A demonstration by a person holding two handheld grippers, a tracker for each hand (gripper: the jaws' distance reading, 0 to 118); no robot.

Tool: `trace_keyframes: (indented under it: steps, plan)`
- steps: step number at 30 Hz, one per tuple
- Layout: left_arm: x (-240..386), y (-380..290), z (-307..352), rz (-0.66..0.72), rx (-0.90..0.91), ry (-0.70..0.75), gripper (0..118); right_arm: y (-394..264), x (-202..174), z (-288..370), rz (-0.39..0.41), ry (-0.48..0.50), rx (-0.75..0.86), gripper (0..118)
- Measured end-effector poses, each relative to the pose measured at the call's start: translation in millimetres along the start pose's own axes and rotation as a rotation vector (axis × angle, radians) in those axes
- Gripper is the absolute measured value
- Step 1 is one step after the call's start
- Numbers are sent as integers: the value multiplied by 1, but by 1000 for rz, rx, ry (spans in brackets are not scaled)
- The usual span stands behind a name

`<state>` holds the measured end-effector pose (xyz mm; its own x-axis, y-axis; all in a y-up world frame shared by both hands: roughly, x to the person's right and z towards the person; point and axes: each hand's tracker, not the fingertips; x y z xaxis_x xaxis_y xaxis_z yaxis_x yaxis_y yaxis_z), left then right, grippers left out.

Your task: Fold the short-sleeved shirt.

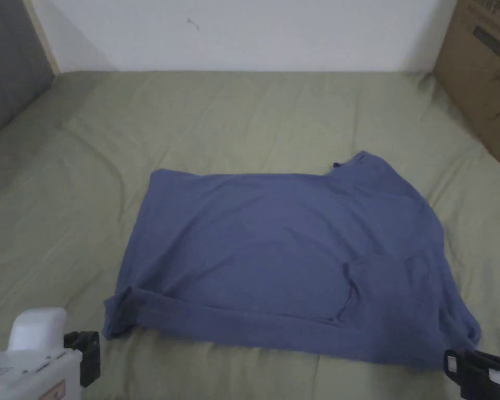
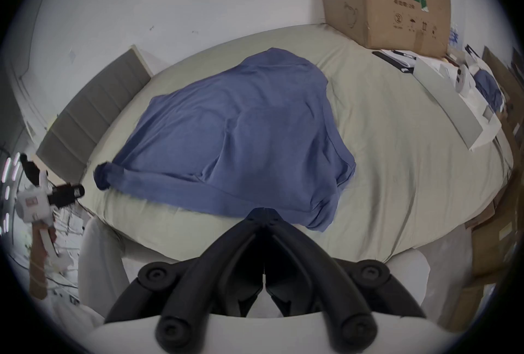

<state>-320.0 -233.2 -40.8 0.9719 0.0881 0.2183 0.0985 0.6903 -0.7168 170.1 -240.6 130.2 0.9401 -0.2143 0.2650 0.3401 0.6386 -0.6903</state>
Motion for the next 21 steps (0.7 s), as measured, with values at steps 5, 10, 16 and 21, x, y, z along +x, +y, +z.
trace_keyframes:
  steps: [5, 10, 16, 21]
  plan:
    - [-3, 35, -12, 3, 17, 17, 65, 3, 10, -5, -49, 12, -17, 0]
    - [-6, 58, -59, 33, -20, 12, 106, 2, 18, -6, -77, 9, -21, 0]
    - [-6, 50, -79, 77, -79, -15, 4, -1, 24, -4, -94, -3, -35, 0]
    - [-3, 47, -66, 41, -64, -29, 2, 0, 28, -1, -82, -19, -41, 0]
